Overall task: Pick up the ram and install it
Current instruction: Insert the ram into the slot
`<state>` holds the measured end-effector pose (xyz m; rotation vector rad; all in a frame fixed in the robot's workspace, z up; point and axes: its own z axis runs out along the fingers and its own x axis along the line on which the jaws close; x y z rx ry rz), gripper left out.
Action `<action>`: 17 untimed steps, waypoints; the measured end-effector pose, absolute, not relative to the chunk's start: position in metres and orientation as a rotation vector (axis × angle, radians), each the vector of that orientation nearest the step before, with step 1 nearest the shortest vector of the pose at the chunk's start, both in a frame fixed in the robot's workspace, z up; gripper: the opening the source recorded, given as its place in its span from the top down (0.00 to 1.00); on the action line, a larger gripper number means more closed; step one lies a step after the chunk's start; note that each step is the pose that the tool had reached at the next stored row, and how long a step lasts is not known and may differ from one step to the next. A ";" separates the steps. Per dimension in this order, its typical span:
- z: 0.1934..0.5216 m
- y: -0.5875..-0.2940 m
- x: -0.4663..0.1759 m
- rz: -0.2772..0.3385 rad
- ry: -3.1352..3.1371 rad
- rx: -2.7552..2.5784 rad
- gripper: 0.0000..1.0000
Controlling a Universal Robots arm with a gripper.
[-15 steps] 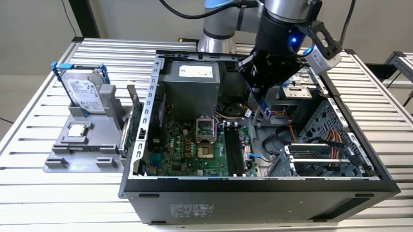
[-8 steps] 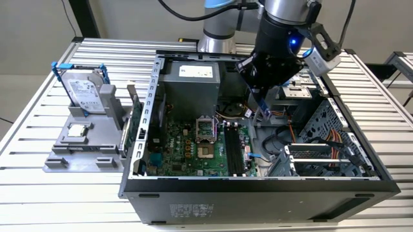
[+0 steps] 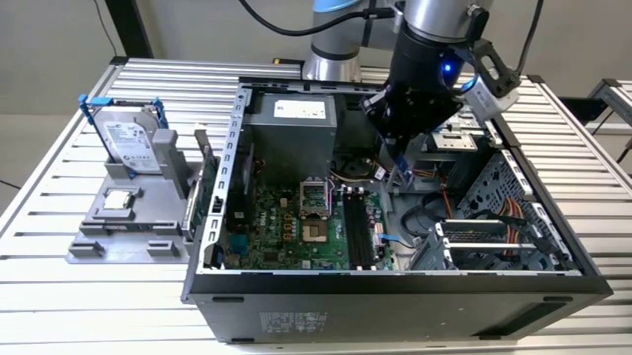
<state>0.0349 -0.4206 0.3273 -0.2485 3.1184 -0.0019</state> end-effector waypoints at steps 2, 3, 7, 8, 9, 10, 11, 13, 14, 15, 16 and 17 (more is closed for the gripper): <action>0.326 -0.421 0.035 -0.002 3.118 -0.247 1.00; 0.325 -0.421 0.035 -0.002 3.118 -0.247 1.00; 0.322 -0.421 0.035 -0.002 3.119 -0.237 1.00; 0.322 -0.421 0.035 -0.002 3.120 -0.231 1.00; 0.321 -0.421 0.035 -0.002 3.120 -0.226 1.00; 0.320 -0.421 0.035 -0.002 3.121 -0.220 1.00; 0.319 -0.421 0.035 -0.002 3.121 -0.211 1.00; 0.317 -0.421 0.035 -0.002 3.122 -0.191 1.00; 0.317 -0.421 0.035 -0.002 3.123 -0.178 1.00; 0.316 -0.421 0.035 -0.002 3.124 -0.161 1.00; 0.315 -0.421 0.035 -0.002 3.125 -0.142 1.00; 0.315 -0.421 0.035 -0.002 3.126 -0.122 1.00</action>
